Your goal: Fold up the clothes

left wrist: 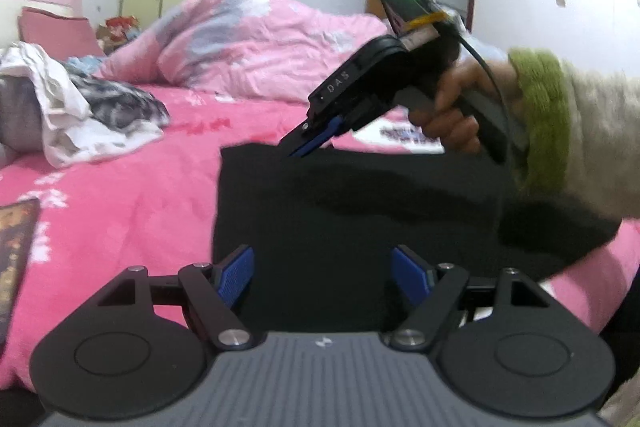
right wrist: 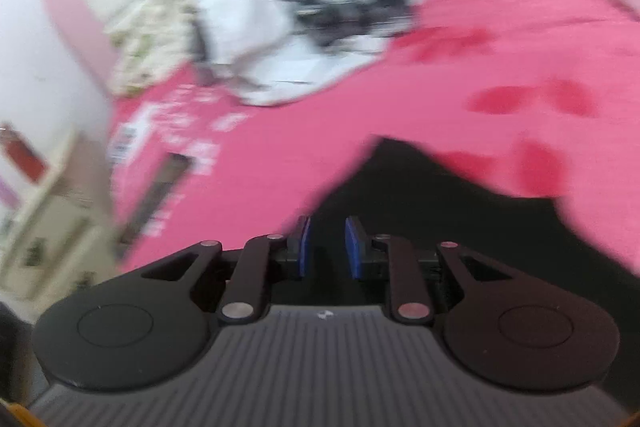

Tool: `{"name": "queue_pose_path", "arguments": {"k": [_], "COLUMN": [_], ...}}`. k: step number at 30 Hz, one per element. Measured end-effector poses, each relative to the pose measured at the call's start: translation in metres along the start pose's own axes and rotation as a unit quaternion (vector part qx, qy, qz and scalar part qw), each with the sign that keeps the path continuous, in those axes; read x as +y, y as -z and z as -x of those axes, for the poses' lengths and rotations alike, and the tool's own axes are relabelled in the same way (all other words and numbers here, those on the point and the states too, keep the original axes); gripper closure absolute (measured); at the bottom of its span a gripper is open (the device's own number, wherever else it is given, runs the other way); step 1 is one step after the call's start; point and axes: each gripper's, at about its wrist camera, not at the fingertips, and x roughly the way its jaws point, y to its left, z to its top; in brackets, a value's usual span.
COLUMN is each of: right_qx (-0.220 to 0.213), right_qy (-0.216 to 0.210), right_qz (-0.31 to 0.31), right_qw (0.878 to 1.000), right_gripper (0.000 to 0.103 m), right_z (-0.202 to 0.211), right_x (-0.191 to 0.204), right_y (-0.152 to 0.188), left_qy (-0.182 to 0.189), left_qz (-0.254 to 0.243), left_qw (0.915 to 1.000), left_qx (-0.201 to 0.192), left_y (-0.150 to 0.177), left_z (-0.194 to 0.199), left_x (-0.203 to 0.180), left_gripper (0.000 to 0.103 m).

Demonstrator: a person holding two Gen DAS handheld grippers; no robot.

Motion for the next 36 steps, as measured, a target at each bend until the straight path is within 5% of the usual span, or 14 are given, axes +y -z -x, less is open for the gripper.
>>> {"name": "queue_pose_path", "arguments": {"k": [4,9,13,18,21,25,32,36], "right_qx": [0.031,-0.037,-0.078,-0.016,0.017,-0.061,-0.172,-0.214], "right_qy": [0.047,0.027,0.05,0.013,0.053,0.095,0.085,0.116], "right_qz": [-0.018,-0.071,-0.114,-0.082,-0.079,-0.178,-0.236,-0.245], "right_qw": [0.998,0.996,0.989,0.996,0.995,0.977,0.953,0.938], "right_gripper": [0.085,0.085,0.082,0.081,0.081,0.08,0.08,0.064], "right_z": [-0.033,-0.058,-0.021,0.025,0.012,0.004,0.123,0.213], "right_x": [-0.026,-0.043,-0.06,-0.06,-0.067,-0.115,-0.122,-0.119], "right_y": [-0.009,-0.037,-0.039,-0.007,0.005,-0.002,0.041,0.105], "left_qy": [-0.005,-0.003,0.002,0.01,0.006,-0.003,-0.014,-0.017], "left_qz": [-0.002,0.018,0.023,0.03,0.028,0.025,0.033,0.037], "left_qw": [0.9999,0.9998,0.9997,0.9994,0.9995,0.9994,0.9992,0.9991], "left_qx": [0.011,0.012,0.01,0.011,0.016,0.022,0.018,0.011], "left_y": [0.005,0.007,0.008,0.007,0.006,0.004,-0.005,-0.014], "left_z": [0.0,0.005,0.007,0.007,0.007,0.007,0.016,0.019], "left_x": [0.002,0.007,0.008,0.012,0.01,0.007,0.009,0.01], "left_gripper": [0.026,0.026,0.026,0.026,0.026,0.026,0.026,0.025]}}
